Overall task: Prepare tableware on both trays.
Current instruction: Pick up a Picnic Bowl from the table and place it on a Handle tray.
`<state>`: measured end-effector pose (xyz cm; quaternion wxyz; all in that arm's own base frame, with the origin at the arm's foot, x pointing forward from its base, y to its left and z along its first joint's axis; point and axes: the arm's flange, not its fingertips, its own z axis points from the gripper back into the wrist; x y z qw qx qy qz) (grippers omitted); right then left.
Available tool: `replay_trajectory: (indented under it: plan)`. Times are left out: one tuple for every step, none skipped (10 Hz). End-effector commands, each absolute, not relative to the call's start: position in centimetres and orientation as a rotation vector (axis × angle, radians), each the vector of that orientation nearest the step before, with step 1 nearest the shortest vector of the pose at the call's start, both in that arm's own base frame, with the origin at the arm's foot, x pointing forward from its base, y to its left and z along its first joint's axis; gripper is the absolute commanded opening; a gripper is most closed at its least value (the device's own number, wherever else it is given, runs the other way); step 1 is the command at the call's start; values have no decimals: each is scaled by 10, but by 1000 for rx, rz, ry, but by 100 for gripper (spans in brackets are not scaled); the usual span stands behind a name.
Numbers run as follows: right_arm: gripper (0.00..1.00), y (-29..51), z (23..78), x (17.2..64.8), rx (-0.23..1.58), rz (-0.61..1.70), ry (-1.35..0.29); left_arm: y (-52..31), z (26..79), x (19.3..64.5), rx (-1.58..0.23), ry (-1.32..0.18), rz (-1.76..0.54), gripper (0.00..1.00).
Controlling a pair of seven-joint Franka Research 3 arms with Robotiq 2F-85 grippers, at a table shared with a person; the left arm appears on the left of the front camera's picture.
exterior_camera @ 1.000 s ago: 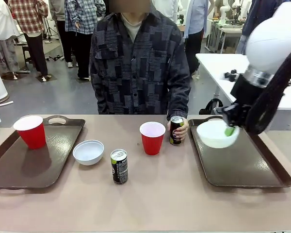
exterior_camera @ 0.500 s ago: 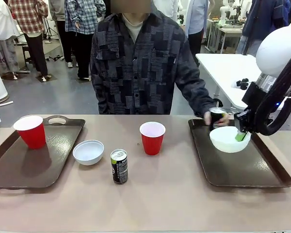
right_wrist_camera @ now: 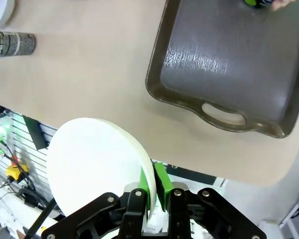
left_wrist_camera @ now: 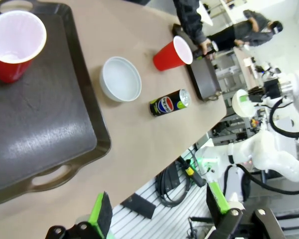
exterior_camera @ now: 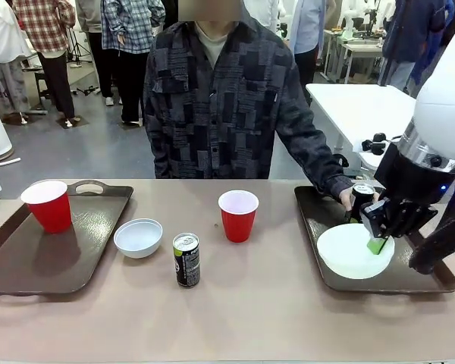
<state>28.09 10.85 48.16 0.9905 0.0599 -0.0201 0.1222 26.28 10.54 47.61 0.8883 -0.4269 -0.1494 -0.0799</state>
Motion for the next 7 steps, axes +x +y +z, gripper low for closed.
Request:
replay_trajectory:
  plan:
    - [0, 100, 467, 294, 171, 202, -10, 107, 476, 262, -902, -318, -172, 100]
    - [0, 99, 465, 296, 175, 200, -8, 107, 476, 262, -902, -318, -172, 100]
    - [0, 100, 463, 298, 175, 193, -2, 107, 476, 262, -902, -318, -172, 100]
    - [0, 99, 460, 301, 163, 185, 3, 107, 476, 262, -902, -318, -172, 100]
    - [0, 95, 457, 308, 142, 203, -15, 107, 476, 262, -902, -318, -172, 100]
    - [0, 77, 449, 329, 129, 242, -48, 107, 476, 262, -902, -318, -172, 100]
    - [0, 61, 438, 344, 141, 251, -54, 107, 476, 262, -902, -318, -172, 100]
